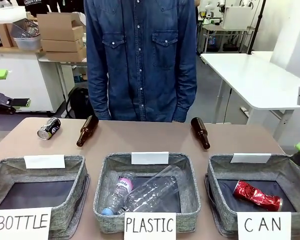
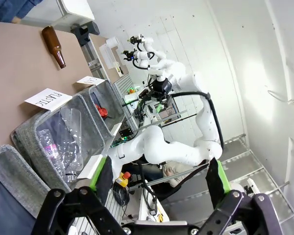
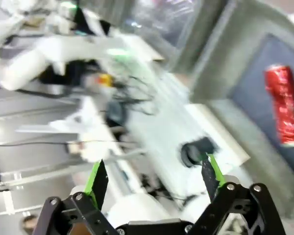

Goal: Sort the can waste into the basket.
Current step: Pick up the can waste from the table and place it in the right Fabric basket.

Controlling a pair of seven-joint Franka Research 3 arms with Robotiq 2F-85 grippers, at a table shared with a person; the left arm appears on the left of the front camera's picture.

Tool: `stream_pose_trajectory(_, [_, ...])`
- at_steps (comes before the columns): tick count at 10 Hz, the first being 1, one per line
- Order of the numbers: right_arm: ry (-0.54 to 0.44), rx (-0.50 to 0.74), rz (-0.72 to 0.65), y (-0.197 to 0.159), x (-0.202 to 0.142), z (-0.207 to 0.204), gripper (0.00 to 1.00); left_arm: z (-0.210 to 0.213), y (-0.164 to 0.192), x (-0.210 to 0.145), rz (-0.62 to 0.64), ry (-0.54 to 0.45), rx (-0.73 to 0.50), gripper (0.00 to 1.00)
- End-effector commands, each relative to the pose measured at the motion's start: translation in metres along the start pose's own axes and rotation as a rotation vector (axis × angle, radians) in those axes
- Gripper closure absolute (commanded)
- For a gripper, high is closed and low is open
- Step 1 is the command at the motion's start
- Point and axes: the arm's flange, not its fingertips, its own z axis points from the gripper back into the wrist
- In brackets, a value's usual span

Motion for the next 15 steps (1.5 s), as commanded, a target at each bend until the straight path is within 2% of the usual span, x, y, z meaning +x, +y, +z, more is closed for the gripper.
stream_pose_trajectory(1, [-0.584, 0.870, -0.339, -0.026, 0.013, 0.010, 0.00, -0.002, -0.002, 0.001, -0.019, -0.011, -0.024, 0.00])
stream_pose_trajectory(2, [-0.590, 0.914, -0.309, -0.039, 0.019, 0.005, 0.00, -0.002, -0.002, 0.001, -0.019, -0.011, -0.024, 0.00])
stream_pose_trajectory(3, [-0.053, 0.153, -0.056, -0.012, 0.003, 0.005, 0.00, -0.002, -0.002, 0.001, -0.019, -0.011, -0.024, 0.00])
stream_pose_trajectory(15, [-0.053, 0.153, -0.056, -0.012, 0.003, 0.005, 0.00, 0.000, 0.000, 0.000, 0.000, 0.000, 0.000, 0.00])
